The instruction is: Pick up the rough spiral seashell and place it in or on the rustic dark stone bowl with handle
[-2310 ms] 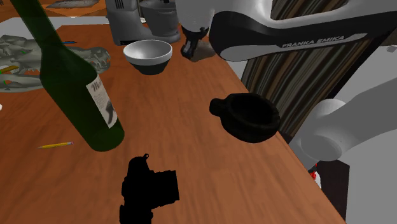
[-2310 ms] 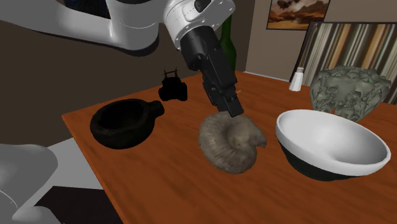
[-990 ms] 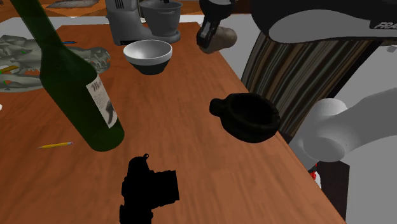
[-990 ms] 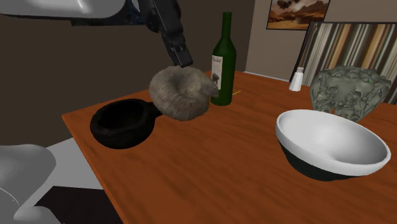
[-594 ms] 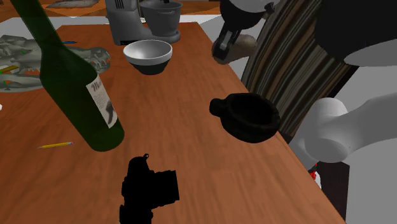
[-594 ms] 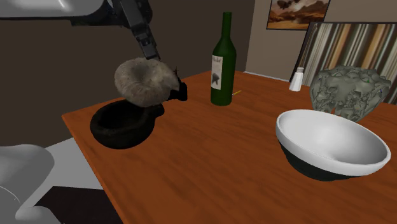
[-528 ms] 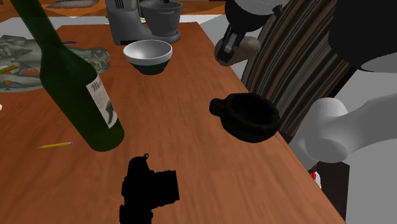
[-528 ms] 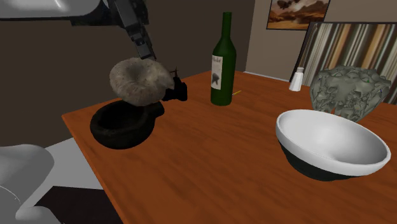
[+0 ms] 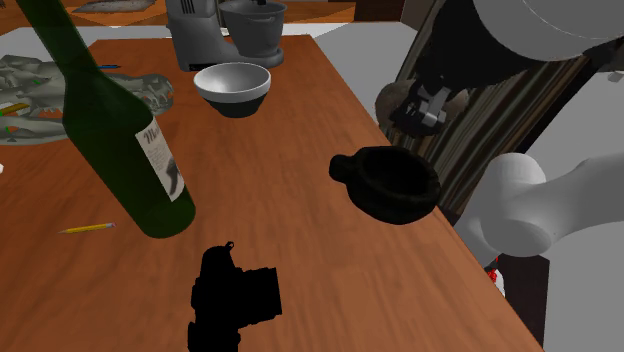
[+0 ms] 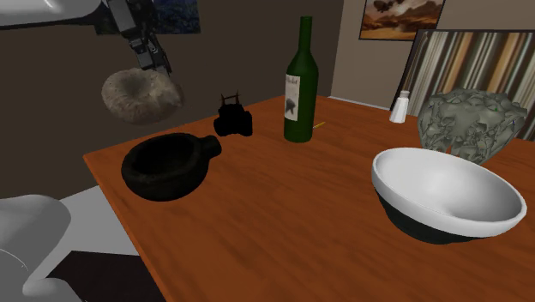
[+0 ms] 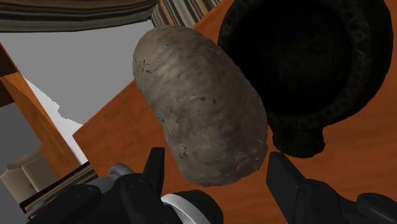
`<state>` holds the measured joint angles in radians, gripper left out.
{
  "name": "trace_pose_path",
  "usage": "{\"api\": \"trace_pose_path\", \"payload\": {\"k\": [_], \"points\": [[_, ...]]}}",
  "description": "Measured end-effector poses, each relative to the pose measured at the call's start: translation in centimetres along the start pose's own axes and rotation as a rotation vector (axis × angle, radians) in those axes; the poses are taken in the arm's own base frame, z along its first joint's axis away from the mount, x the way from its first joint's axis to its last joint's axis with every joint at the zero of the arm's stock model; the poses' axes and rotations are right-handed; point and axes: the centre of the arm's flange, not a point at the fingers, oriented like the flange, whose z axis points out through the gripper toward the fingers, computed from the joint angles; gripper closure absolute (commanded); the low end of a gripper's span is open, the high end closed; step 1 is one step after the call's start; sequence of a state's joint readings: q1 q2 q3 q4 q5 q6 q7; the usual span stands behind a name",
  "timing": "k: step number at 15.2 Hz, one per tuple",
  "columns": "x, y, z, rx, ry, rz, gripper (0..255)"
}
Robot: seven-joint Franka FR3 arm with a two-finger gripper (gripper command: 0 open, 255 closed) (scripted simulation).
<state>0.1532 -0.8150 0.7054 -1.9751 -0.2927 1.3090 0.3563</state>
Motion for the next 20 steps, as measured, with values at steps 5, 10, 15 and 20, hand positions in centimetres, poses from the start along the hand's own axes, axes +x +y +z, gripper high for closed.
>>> {"api": "trace_pose_path", "payload": {"k": [5,10,15,20], "points": [[-1.5,-1.4,0.9,-0.001,-0.001,0.0,255],[-2.3,-3.0,2.8,-0.001,-0.001,0.0,255],[-3.1,-4.9,4.9,-0.001,-0.001,0.0,255],[-3.4,-5.4,5.4,-0.001,0.0,0.001,255]]}}
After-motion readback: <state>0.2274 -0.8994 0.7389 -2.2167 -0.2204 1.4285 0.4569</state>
